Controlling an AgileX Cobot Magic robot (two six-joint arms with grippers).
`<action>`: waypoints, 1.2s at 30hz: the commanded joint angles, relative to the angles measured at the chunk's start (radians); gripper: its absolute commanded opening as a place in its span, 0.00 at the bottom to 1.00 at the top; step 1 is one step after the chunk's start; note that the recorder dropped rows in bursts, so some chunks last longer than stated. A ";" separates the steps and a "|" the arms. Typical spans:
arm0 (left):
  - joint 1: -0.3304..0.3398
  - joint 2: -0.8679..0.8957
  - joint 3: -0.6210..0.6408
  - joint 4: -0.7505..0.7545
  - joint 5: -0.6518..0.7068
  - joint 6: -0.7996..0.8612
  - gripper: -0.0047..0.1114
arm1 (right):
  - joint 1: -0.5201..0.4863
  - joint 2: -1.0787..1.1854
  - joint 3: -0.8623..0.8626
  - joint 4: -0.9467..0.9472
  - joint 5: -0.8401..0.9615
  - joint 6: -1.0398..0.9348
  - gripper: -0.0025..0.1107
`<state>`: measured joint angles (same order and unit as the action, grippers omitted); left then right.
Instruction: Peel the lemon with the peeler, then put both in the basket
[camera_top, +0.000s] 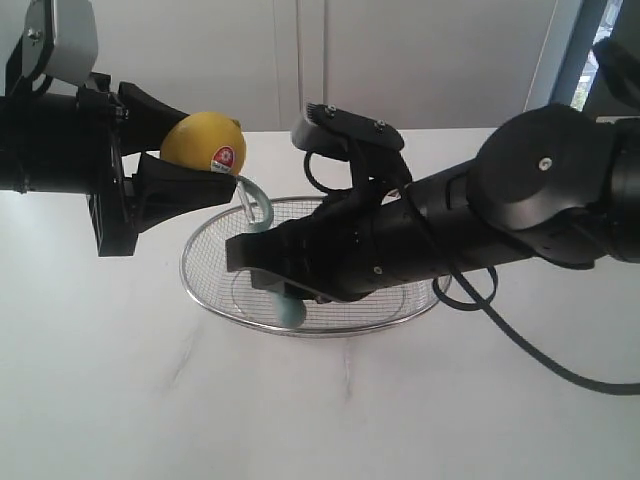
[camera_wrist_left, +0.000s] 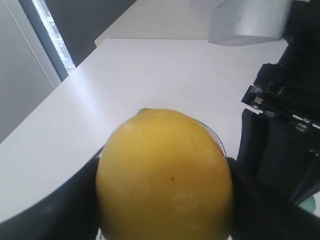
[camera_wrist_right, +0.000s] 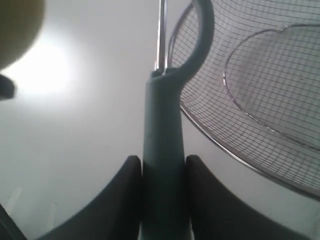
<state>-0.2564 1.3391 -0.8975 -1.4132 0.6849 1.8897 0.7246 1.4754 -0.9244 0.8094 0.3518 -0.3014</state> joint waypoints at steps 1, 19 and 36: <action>-0.005 -0.006 0.001 -0.035 0.018 -0.004 0.04 | 0.013 -0.009 -0.022 0.006 -0.012 -0.002 0.02; -0.005 -0.006 0.001 -0.035 0.016 -0.004 0.04 | 0.013 -0.108 -0.022 0.002 -0.010 0.016 0.02; -0.005 -0.006 0.001 -0.035 0.016 -0.004 0.04 | 0.013 -0.168 -0.016 -0.022 -0.016 0.028 0.02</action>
<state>-0.2564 1.3391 -0.8975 -1.4198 0.6906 1.8897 0.7371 1.3319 -0.9421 0.8012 0.3537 -0.2762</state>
